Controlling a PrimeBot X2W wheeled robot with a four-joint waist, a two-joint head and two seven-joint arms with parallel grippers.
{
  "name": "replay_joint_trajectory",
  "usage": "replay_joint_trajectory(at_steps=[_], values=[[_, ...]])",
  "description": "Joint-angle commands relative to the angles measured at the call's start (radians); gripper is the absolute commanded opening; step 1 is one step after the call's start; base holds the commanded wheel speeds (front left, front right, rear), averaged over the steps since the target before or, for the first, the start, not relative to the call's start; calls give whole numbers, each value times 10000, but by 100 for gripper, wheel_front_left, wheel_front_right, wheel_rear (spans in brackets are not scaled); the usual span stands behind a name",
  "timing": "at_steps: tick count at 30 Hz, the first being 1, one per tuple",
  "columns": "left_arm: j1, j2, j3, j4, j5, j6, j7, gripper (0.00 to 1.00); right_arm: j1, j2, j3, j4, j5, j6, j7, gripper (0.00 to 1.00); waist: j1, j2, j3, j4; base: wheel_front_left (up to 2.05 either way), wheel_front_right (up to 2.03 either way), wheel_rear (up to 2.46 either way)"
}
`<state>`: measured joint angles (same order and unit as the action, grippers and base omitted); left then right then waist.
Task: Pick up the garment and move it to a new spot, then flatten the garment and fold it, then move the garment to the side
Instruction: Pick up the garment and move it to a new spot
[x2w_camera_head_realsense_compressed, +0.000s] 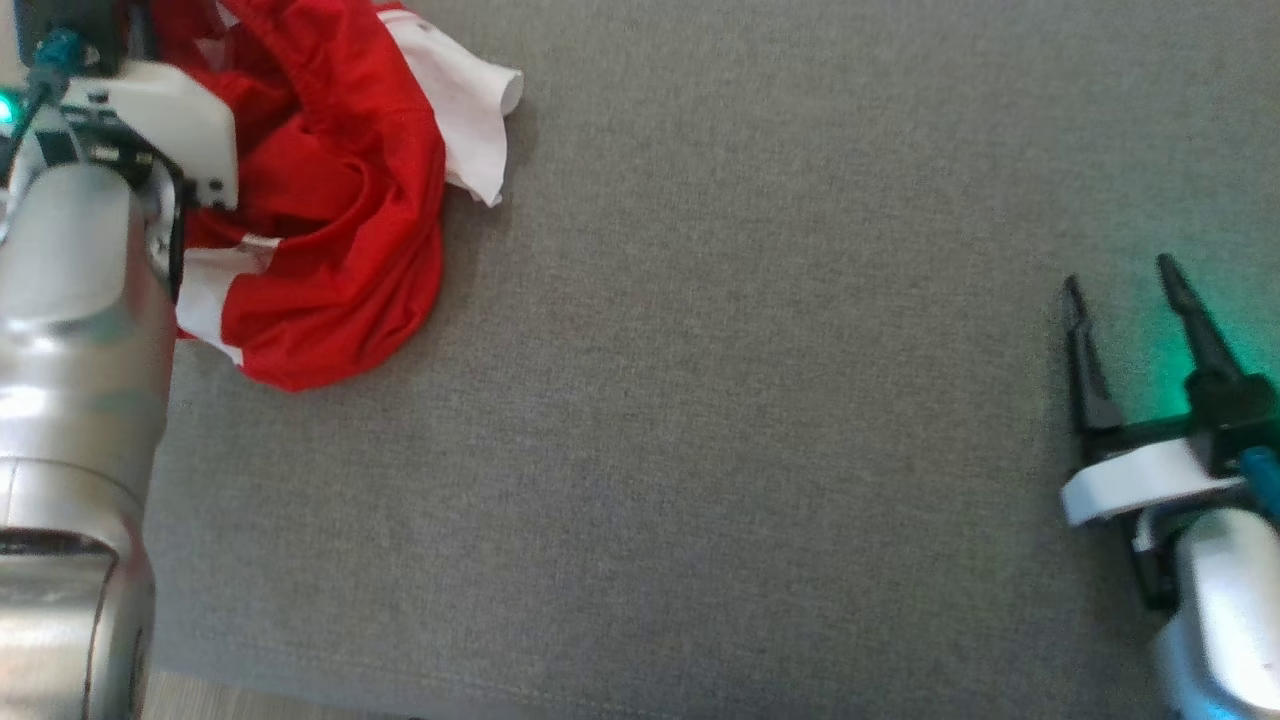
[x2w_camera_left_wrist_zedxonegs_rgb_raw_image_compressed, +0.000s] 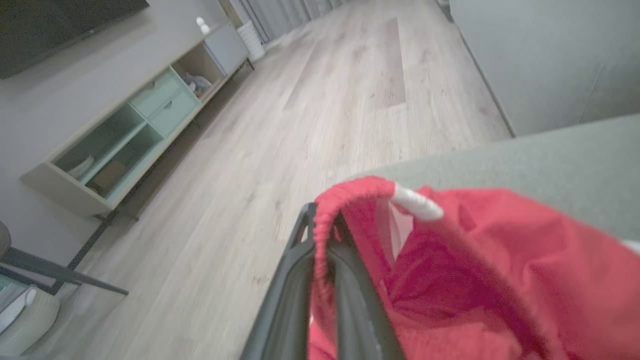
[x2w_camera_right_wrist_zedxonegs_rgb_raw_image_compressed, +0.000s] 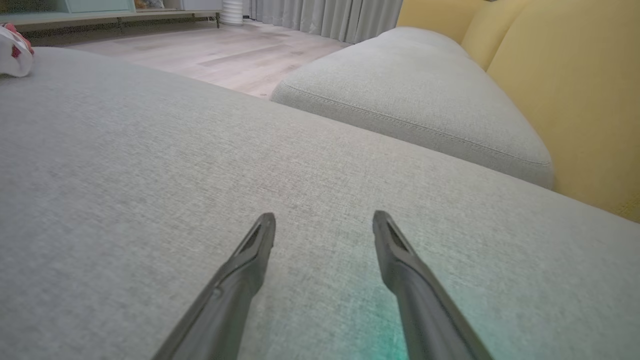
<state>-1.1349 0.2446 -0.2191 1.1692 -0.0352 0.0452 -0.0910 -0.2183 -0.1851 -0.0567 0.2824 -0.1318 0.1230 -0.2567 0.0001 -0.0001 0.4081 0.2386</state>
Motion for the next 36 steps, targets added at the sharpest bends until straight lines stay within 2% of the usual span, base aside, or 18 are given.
replay_joint_trajectory(at_steps=[1, 7, 11, 18, 23, 29, 33, 36], values=[[-446, 555, 172, -233, 25, 87, -278, 0, -4, 145, 324, -119, 78, 77, -51, 100, -1, 1, -379, -60, 0, 0, 0], [-1224, 435, -433, -352, 419, -221, -1045, 0, 169, 645, 514, 188, 247, 77, -51, 100, -1, 1, -1729, -538, 0, 0, 0], [-1773, 262, -864, -632, 629, -682, -1283, 0, 493, 974, 581, 369, 368, 77, -51, 100, -1, 1, -2763, -1109, 0, 0, 0], [-2481, -288, -1302, -1238, 512, -1387, -1505, 0, 1102, 1305, 874, 528, 667, 77, -51, 100, -1, 1, -4131, -2747, 0, 0, 0], [-2751, -643, -1350, -1416, -115, -1687, -1581, 0, 1253, 1343, 1263, 385, 1200, 77, -51, 100, -1, 1, -4411, -4293, 0, 0, 0], [-2689, -959, -2060, -1412, -380, -1751, -1649, 0, 1272, 1346, 1550, 371, 1773, 77, -51, 100, -1, 1, -4353, -5955, 0, 0, 0], [-2025, -1391, -3171, -1515, -883, -1755, -1679, 0, 1235, 1347, 1682, 282, 2049, 77, -51, 100, -1, 1, -4042, -6595, 0, 0, 0], [-1097, -1608, -4438, -1780, -1355, -1756, -1692, 0, 1196, 1348, 1692, 151, 2235, 77, -51, 100, -1, 1, -3654, -6789, 0, 0, 0]])
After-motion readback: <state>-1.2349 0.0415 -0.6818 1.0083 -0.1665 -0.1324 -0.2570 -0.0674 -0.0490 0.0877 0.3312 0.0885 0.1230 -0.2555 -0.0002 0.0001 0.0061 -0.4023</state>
